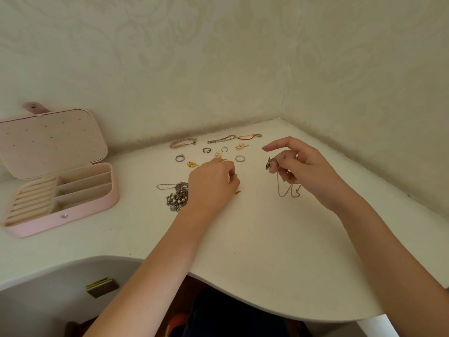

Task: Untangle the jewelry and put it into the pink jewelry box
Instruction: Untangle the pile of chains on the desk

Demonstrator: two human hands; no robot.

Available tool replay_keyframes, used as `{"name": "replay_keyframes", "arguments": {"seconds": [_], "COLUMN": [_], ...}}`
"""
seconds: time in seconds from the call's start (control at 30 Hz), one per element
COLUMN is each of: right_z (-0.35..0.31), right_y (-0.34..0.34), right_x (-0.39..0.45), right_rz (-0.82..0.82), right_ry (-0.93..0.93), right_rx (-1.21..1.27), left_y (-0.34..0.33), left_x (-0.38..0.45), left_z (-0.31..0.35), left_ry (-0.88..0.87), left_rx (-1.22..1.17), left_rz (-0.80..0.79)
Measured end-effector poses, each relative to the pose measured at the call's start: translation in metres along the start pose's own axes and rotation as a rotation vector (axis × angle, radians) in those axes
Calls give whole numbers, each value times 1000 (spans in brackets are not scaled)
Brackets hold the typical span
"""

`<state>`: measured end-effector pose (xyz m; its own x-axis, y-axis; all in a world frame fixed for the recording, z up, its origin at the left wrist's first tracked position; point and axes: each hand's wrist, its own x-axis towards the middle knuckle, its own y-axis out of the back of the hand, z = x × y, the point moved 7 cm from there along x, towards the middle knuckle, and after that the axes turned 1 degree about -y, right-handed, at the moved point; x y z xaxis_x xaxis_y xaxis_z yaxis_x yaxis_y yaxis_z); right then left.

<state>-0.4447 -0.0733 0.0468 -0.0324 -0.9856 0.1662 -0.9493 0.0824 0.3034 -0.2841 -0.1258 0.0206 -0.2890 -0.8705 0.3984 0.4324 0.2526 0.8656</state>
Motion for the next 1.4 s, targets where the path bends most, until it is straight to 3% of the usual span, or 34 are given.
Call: {"name": "replay_keyframes", "arguments": {"seconds": [0.2, 0.23, 0.3, 0.4, 0.53, 0.8, 0.97, 1.1, 1.27, 1.4], "right_z": [-1, -1, 0, 0, 1, 4, 5, 5, 7, 7], "right_y": [0, 0, -2, -6, -11, -6, -8, -9, -11, -6], "right_x": [3, 3, 3, 3, 3, 5, 4, 3, 2, 2], "right_rz": [-62, -61, -68, -93, -110, -56, -69, -75, -131, -95], "right_ry": [-14, -21, -35, -38, -42, -48, -58, -63, -67, -53], "right_rx": [-19, -6, 20, 63, 70, 46, 40, 48, 154, 164], "left_y": [-10, -6, 3, 1, -2, 0, 4, 2, -7, 1], "left_x": [1, 1, -1, -5, -6, 0, -3, -3, -11, -6], "left_z": [-3, -1, 7, 25, 32, -7, -7, 2, 35, 26], "left_ry": [-70, -83, -96, -28, 48, 307, 225, 41, -18, 69], "left_rx": [55, -23, -398, -958, -1205, -1002, -728, -348, -1100, -1239], "left_rz": [27, 56, 84, -155, -275, -25, 28, 19, -298, -170]}}
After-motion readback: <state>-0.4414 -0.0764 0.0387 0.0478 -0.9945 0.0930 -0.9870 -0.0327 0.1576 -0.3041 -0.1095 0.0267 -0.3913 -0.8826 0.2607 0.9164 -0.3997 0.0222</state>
